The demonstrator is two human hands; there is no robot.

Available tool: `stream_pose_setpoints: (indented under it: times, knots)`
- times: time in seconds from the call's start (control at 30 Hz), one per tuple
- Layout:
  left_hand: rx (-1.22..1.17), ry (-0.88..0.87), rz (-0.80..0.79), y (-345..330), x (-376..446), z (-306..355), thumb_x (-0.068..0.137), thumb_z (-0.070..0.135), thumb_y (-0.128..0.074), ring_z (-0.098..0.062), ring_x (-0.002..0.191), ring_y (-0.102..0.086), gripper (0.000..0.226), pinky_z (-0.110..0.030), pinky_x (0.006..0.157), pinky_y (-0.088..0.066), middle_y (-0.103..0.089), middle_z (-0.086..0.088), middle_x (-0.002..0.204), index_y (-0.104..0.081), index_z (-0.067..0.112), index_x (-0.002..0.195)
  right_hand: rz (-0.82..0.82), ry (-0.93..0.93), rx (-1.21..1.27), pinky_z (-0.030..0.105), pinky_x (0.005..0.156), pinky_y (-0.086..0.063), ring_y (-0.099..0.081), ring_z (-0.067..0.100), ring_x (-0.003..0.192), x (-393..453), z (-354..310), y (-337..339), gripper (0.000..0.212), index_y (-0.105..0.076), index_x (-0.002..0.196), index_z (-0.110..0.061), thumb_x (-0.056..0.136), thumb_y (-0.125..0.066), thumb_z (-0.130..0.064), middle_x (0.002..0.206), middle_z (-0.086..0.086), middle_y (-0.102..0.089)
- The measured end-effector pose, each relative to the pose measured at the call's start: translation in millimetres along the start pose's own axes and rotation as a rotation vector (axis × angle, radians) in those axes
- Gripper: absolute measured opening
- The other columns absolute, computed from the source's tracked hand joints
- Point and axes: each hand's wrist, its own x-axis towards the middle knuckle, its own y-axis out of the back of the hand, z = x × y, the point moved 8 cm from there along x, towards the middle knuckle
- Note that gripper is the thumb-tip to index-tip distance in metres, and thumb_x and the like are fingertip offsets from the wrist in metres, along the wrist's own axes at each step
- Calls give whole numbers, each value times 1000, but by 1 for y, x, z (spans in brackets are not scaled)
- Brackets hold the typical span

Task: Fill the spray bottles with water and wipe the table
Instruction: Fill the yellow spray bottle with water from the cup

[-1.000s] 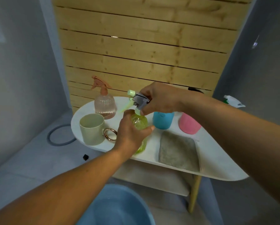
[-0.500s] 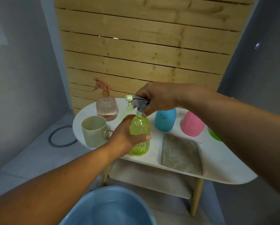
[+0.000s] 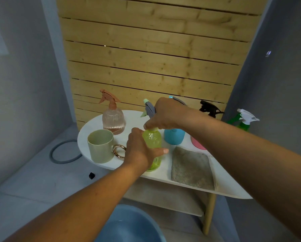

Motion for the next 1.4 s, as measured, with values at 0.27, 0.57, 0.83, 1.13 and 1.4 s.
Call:
stream_pose_setpoints:
  times: [0.27, 0.57, 0.83, 1.13, 1.4]
  knots:
    - [11, -8, -422, 7, 5, 12, 76, 16, -89, -8, 116, -59, 78, -25, 88, -54, -58, 14, 129, -48, 36, 139, -141, 172, 14, 26, 51, -35, -51, 10, 53, 6, 0, 4, 37, -68, 74, -20, 73, -84, -54, 57, -11, -55]
    - [166, -26, -12, 4, 7, 16, 46, 60, -95, -18, 108, -54, 91, -43, 89, -54, -51, 4, 115, -46, 25, 114, -48, 76, -20, 32, 65, -55, -71, 15, 68, 8, 13, 3, 49, -73, 72, -15, 65, -81, -64, 64, -7, -73]
    - [33, 0, -297, 4, 19, 18, 65, 23, -96, -13, 107, -63, 67, -29, 82, -52, -67, 7, 118, -59, 27, 121, -74, 141, -65, 28, 56, -44, -67, 15, 66, 10, 8, 5, 48, -72, 75, -18, 69, -81, -64, 65, -8, -71]
    - [120, -56, -288, -8, 13, 23, 66, 43, -93, -15, 127, -46, 87, -31, 96, -49, -49, 6, 136, -45, 34, 138, -76, 132, -30, 33, 64, -52, -69, 16, 70, 11, 14, 5, 50, -72, 74, -20, 65, -81, -68, 67, -8, -72]
    - [269, -7, -74, 7, 16, 25, 55, 50, -97, -22, 104, -58, 80, -38, 81, -50, -56, 1, 114, -46, 25, 110, -10, 91, -121, 28, 54, -45, -67, 16, 61, 13, 11, 7, 54, -70, 66, -17, 64, -80, -70, 58, -7, -68]
